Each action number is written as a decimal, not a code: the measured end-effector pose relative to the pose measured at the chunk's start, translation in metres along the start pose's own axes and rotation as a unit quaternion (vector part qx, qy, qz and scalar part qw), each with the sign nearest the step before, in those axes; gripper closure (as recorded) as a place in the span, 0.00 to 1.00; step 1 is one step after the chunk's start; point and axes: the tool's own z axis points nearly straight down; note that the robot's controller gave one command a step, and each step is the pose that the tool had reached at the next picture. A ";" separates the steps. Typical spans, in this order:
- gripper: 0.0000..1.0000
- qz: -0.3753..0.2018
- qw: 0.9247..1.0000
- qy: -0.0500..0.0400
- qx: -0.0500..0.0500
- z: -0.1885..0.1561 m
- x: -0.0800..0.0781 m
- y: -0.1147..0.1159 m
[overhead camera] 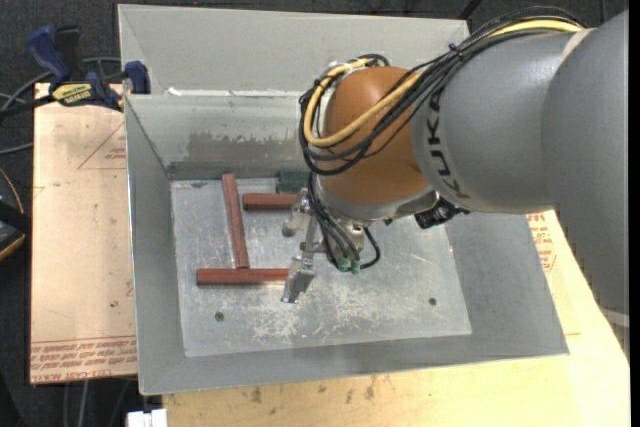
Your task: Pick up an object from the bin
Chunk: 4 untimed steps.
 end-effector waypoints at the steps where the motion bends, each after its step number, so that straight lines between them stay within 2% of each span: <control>1: 0.00 0.004 1.000 0.001 0.000 0.043 0.004 -0.008; 2: 0.00 0.074 0.997 -0.005 -0.001 0.087 0.007 0.017; 3: 1.00 -0.007 1.000 -0.007 -0.004 0.082 0.017 0.020; 4: 1.00 -0.007 1.000 -0.007 -0.004 0.082 0.017 0.020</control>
Offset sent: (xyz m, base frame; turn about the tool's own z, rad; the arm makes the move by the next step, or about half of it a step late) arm -0.0076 0.0174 -0.0888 0.1479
